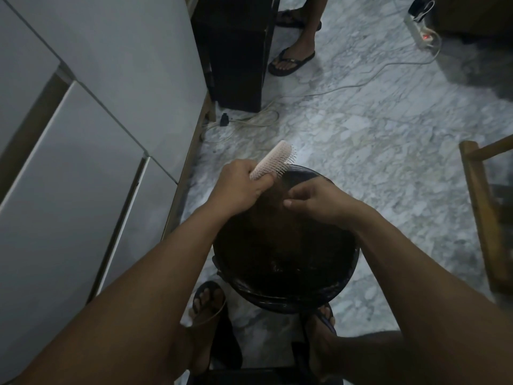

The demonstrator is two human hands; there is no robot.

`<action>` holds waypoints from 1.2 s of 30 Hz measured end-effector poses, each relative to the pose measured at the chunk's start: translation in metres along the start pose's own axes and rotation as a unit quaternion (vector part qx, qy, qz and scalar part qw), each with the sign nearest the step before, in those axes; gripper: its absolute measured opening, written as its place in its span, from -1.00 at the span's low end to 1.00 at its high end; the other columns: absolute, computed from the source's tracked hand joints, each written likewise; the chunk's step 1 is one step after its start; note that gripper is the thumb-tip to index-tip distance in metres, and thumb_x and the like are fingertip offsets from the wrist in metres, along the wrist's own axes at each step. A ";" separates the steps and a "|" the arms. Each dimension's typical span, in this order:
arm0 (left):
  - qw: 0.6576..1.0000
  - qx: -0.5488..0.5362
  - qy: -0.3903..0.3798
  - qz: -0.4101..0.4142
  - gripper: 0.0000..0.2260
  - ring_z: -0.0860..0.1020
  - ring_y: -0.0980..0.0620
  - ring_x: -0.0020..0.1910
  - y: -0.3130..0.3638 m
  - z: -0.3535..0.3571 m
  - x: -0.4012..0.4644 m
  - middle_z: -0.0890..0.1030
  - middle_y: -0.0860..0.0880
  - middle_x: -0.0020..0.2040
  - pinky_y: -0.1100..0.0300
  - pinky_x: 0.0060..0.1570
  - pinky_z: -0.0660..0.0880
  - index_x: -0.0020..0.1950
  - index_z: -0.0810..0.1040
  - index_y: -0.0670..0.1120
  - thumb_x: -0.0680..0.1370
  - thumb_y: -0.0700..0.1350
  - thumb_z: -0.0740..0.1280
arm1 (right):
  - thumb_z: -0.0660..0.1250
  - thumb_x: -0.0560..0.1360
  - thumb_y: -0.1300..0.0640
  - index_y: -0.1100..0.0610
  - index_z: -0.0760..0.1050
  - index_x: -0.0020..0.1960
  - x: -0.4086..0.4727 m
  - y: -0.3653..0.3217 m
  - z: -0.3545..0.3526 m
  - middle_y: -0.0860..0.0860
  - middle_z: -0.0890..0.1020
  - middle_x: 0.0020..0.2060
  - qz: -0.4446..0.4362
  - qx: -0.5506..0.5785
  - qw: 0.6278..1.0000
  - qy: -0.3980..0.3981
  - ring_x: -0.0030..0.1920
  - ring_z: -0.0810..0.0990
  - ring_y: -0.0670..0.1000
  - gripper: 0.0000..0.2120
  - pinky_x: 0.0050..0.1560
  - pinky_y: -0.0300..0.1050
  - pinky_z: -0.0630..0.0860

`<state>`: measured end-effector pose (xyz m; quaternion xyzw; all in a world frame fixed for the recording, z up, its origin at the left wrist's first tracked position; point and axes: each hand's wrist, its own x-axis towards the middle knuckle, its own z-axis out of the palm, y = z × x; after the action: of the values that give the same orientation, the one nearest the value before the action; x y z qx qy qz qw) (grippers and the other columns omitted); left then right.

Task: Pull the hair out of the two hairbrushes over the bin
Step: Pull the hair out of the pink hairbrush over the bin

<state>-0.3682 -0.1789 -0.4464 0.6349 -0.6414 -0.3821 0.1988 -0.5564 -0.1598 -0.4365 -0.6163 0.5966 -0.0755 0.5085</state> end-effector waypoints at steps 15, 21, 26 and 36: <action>0.990 -0.013 0.127 -0.065 -0.66 0.65 -0.10 -0.10 -0.005 -0.020 0.004 0.69 -0.16 -0.05 0.43 -0.53 0.30 0.15 0.66 -0.21 0.52 0.02 0.40 | 0.33 0.42 0.12 -0.02 0.69 -0.09 0.008 0.033 -0.007 0.03 0.70 -0.03 0.114 -0.279 0.953 0.026 0.00 0.62 0.12 -0.83 0.02 -0.02 0.58; 0.983 -0.112 -0.028 -0.142 -0.70 0.47 0.07 -0.52 0.001 -0.008 -0.002 0.55 -0.06 -0.34 0.30 -0.62 0.34 -0.03 0.61 -0.23 0.55 0.03 0.39 | 0.50 0.38 0.16 0.06 0.51 0.30 0.004 0.005 -0.005 -0.09 0.59 0.15 0.038 -0.040 0.998 0.034 0.16 0.55 -0.10 -0.50 0.12 -0.21 0.47; 0.942 -0.228 -0.108 -0.220 -0.81 0.44 0.01 -0.54 0.011 -0.001 -0.003 0.54 -0.10 -0.41 0.24 -0.55 0.33 -0.19 0.58 -0.23 0.50 -0.10 0.42 | 0.40 0.46 0.30 0.18 0.57 0.20 0.000 -0.015 0.005 0.15 0.68 0.10 0.037 0.199 0.978 -0.045 0.14 0.65 0.07 -0.68 0.15 -0.08 0.55; 0.882 -0.333 -0.160 -0.291 -0.78 0.47 -0.05 -0.48 0.014 -0.007 0.001 0.54 -0.21 -0.21 0.18 -0.50 0.39 0.07 0.49 -0.25 0.57 -0.12 0.19 | 0.38 0.50 0.16 0.20 0.64 -0.06 0.003 -0.009 0.001 -0.01 0.57 -0.35 0.065 0.098 0.991 0.071 -0.36 0.45 -0.09 -0.88 -0.37 -0.29 0.40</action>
<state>-0.3728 -0.1828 -0.4318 0.6193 -0.2855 -0.7107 0.1728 -0.5487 -0.1641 -0.4320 -0.5166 0.6597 -0.1444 0.5264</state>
